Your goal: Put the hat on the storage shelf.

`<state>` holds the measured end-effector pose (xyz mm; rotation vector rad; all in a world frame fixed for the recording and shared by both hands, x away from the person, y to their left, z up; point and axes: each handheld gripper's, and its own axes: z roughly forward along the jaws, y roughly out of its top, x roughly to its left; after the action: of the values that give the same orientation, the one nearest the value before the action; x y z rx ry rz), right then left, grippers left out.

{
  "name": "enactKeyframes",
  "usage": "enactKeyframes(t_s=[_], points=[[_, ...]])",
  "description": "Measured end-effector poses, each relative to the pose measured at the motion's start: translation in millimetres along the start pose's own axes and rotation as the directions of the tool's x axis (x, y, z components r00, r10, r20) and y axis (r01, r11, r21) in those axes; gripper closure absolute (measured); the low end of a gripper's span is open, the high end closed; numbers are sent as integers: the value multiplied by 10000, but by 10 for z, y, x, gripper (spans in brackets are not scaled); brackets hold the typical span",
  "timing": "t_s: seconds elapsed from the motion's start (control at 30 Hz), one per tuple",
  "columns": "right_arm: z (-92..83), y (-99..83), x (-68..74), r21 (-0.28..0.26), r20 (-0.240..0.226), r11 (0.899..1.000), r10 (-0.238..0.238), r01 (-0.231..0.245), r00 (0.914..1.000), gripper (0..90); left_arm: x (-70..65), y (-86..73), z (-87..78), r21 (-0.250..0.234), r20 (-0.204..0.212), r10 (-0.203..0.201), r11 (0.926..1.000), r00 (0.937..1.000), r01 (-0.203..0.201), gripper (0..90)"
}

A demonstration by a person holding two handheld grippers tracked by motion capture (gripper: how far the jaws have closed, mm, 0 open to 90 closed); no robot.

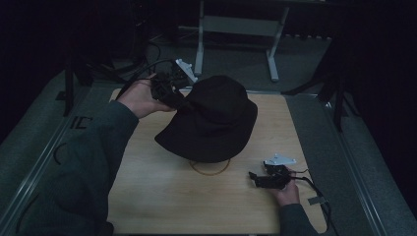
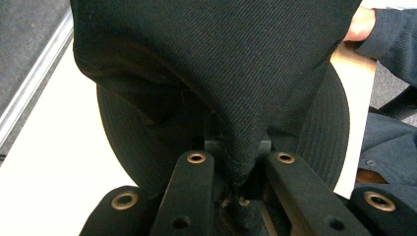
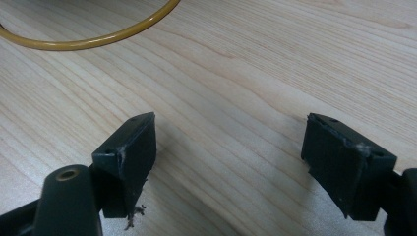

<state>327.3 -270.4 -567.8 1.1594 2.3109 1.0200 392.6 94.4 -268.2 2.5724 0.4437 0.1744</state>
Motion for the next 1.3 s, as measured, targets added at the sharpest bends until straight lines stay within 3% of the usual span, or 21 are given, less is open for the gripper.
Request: enactKeyframes(t_s=[0.2,0.4,0.53,0.63,0.83,0.97,1.3], points=[[0,0,0,2,-6,10000,2,-2,10000,209,10,-29,112,176,50,-113,9998,9999,112,838],[1,0,0,-1,1,10000,2,-2,10000,209,-25,-30,268,790,49,82,9968,10000,-86,800],[0,0,0,9,-3,10000,0,0,10000,209,16,-72,337,897,35,-133,9959,9999,129,742],[0,-1,-1,11,-2,10000,-7,7,10000,209,62,-121,321,578,339,-525,9970,9980,505,606],[0,0,0,6,-5,10000,-3,3,10000,209,61,-162,195,6,-234,-862,9963,9960,862,363],[0,0,0,2,-5,10000,-2,2,10000,209,72,-182,93,-308,-457,-1087,9937,9930,1073,309],[1,0,1,-2,-3,10000,16,-16,10000,209,152,-331,-118,-1147,-821,-1671,9809,9825,1573,327]])
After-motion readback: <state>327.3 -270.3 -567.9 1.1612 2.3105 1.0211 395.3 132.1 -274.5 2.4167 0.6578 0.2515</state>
